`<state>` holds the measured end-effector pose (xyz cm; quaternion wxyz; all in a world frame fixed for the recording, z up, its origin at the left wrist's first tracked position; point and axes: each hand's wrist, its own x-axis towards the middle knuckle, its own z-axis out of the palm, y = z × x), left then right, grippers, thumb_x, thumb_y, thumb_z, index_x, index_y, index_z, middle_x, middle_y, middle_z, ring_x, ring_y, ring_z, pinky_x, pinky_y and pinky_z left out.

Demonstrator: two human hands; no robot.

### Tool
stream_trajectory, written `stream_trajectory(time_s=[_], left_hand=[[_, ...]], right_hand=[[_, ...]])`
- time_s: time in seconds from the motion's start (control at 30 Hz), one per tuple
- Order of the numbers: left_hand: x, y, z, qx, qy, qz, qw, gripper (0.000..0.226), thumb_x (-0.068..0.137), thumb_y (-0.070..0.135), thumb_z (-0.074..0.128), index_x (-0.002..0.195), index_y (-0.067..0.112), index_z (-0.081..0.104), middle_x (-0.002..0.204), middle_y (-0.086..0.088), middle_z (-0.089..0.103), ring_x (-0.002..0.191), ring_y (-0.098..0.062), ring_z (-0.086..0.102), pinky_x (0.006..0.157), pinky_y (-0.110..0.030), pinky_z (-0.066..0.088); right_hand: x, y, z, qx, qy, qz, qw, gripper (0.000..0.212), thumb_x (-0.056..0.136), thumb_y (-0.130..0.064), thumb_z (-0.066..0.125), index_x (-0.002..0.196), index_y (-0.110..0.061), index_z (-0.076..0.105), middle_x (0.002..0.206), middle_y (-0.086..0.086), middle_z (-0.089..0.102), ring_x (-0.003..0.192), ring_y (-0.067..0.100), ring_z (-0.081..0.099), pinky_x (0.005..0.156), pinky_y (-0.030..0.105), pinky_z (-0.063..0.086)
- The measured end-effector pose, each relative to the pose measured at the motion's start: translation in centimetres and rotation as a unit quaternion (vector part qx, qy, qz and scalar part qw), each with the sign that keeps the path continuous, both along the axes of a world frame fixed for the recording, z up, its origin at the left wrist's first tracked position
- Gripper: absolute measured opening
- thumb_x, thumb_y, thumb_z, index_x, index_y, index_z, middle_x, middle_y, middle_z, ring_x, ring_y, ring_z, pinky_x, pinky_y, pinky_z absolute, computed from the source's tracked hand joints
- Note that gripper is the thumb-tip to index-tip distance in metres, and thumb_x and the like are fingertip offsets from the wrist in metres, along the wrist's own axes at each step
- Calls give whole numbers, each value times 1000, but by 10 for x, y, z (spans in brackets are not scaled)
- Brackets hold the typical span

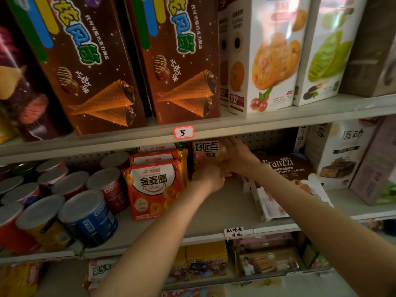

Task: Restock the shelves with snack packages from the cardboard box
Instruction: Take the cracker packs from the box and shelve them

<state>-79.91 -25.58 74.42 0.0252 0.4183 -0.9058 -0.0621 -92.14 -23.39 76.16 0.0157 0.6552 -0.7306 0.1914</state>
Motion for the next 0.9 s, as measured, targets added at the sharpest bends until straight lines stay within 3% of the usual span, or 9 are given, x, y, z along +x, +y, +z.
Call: stream_trajectory(time_s=[0.07,0.17,0.23,0.33,0.47,0.6,0.73,0.77,0.9], left_hand=[[8,2,11,26,69,33,997,31,94,28,48,121,15,58,121,-10,61,113,-29,57,88,-33,46],[36,15,28,21,167,49,984,32,92,25,54,122,17,56,115,-6,65,105,-25,62,80,-30,48],[63,34,36,-10,207,34,978,37,92,31,56,126,19,51,115,-1,66,103,-20,63,82,-31,52],[105,60,37,-6,214,39,976,37,92,34,56,127,24,50,115,6,65,101,-13,63,84,-30,54],[153,79,25,-11,230,106,967,30,91,25,57,120,19,57,109,0,67,98,-17,64,82,-31,52],[209,100,0,-9,256,217,942,29,90,21,58,117,13,58,102,-7,70,92,-23,66,79,-37,53],[288,127,-34,8,305,342,889,25,87,15,62,112,12,64,98,-7,72,88,-15,65,69,-5,42],[304,132,-42,22,306,372,876,25,87,15,62,113,12,64,97,-6,72,88,-16,65,65,-3,38],[391,153,-91,76,265,499,822,26,90,21,56,114,11,62,104,-12,70,99,-27,64,79,-29,46]], right_hand=[[9,12,-4,-17,16,45,999,80,73,-32,73,140,-10,36,142,10,40,135,30,34,112,42,31],[26,36,-4,-98,-35,81,991,50,71,-10,76,117,0,58,120,20,58,114,41,53,97,47,45],[41,57,0,-148,-82,87,982,43,73,-1,73,114,-2,61,116,19,60,109,39,56,91,35,44],[65,78,0,-139,-137,134,972,38,78,-2,68,115,-3,59,117,15,59,111,34,54,88,23,37],[118,78,-12,-77,-169,219,958,36,81,-7,65,117,-10,57,114,8,58,111,25,52,83,14,34],[187,73,-32,-56,-193,302,932,35,73,-6,60,107,-3,61,103,16,62,97,35,59,82,29,42],[269,69,-68,20,-198,382,903,41,69,-6,59,110,-1,60,105,17,61,101,34,56,87,28,39],[287,69,-77,36,-198,397,895,41,71,-6,60,112,-1,59,109,17,60,104,33,54,91,29,38],[380,69,-107,126,-188,450,864,39,77,-2,64,115,-1,57,112,19,58,109,33,52,92,28,35]])
